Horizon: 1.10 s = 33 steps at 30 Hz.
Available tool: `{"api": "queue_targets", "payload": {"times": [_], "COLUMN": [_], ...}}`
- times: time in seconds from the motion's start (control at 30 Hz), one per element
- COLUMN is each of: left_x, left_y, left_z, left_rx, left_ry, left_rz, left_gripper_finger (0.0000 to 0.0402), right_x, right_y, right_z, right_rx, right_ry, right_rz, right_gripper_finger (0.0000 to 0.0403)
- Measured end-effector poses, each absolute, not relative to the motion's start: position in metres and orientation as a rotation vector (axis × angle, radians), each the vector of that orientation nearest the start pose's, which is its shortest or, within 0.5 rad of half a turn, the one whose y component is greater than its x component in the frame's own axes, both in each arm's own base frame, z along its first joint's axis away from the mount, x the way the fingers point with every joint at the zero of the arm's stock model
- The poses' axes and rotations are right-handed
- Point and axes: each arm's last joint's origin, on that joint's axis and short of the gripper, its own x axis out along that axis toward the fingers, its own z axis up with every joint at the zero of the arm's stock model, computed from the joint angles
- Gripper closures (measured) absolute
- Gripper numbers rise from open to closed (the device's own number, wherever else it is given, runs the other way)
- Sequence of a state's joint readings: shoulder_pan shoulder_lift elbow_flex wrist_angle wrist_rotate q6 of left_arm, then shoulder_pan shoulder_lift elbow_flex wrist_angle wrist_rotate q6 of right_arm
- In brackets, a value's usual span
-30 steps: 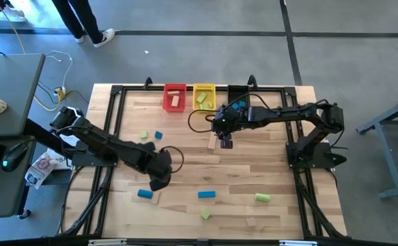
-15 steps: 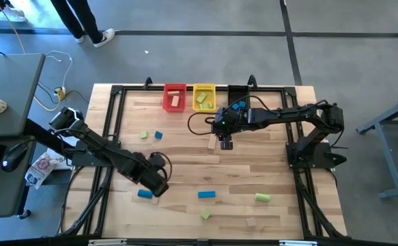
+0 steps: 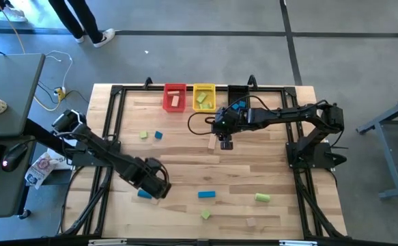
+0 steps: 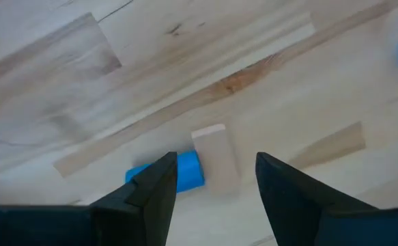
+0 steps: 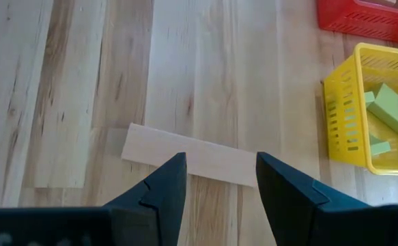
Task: Sort & place blocks by color
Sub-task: Put the brown block into the red basket
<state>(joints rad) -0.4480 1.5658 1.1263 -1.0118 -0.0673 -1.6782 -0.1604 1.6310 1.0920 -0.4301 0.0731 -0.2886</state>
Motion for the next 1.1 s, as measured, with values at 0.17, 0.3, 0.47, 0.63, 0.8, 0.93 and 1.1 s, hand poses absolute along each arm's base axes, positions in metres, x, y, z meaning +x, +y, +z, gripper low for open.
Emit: {"api": "queue_targets", "payload": {"times": [0.17,0.3,0.47,0.63,0.8,0.93,1.1], "left_x": [0.256,0.261,0.269,0.273,0.273,0.274,0.277], "left_y": [-0.122,-0.125,-0.128,-0.131,-0.132,-0.133,-0.134], "left_z": [0.217,0.204,0.191,0.180,0.174,0.168,0.160], "left_rx": [-1.053,-1.042,-1.040,-1.045,-1.047,-1.045,-1.044], "left_ry": [1.189,1.209,1.223,1.255,1.258,1.262,1.270], "left_rz": [0.902,0.950,0.952,0.982,1.028,1.044,1.067], "left_gripper_finger": [0.0220,0.0220,0.0220,0.0220,0.0220,0.0220,0.0220], "right_x": [0.326,0.326,0.325,0.324,0.324,0.324,0.324], "right_y": [-0.055,-0.055,-0.055,-0.055,-0.055,-0.055,-0.055], "right_z": [0.212,0.212,0.212,0.211,0.211,0.211,0.211], "right_rx": [-0.220,-0.219,-0.217,-0.198,-0.194,-0.191,-0.177], "right_ry": [1.003,1.010,1.015,1.026,1.028,1.029,1.029], "right_rz": [-0.070,-0.069,-0.069,-0.077,-0.078,-0.079,-0.087], "right_gripper_finger": [0.0240,0.0240,0.0240,0.0240,0.0240,0.0240,0.0240]}}
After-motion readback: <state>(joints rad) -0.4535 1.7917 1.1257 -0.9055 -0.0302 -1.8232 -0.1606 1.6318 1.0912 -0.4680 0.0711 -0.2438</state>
